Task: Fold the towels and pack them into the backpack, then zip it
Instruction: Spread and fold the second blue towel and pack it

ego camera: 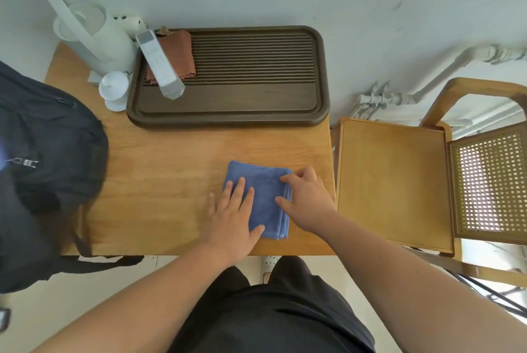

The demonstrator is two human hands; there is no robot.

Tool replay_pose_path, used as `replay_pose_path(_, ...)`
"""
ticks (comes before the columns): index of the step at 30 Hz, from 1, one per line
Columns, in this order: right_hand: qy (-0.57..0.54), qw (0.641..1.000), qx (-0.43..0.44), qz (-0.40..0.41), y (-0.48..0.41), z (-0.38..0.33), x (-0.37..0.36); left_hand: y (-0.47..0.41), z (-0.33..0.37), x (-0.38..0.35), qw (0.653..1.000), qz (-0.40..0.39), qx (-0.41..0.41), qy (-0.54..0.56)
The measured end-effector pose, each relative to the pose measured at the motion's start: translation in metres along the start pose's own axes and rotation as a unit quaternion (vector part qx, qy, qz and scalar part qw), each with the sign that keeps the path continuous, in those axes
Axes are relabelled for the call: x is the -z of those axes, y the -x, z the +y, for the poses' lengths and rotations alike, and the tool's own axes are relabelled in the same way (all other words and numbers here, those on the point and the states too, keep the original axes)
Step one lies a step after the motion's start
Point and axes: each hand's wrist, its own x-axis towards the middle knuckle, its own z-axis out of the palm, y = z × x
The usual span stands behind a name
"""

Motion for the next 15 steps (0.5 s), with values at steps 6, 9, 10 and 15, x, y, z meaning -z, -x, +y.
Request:
replay_pose_path(6,0.24,0.955,0.171,-0.036,-0.015,-0.014,0.006,-0.001,-0.008,-0.02,0.999,-0.017,-0.035,0.007)
replay_pose_path(9,0.206,0.968,0.122,-0.074,-0.026,-0.015,0.004,-0.004,-0.014,-0.018,0.998,-0.022,-0.055,0.027)
replay_pose_path(10,0.188,0.974,0.105,-0.07,-0.028,-0.016,0.006,-0.002,-0.018,-0.016,0.997,-0.01,-0.064,0.043)
replay_pose_path(15,0.054,0.996,-0.008,-0.072,-0.015,-0.022,0.006,0.012,-0.048,0.001,0.979,0.148,0.005,0.139)
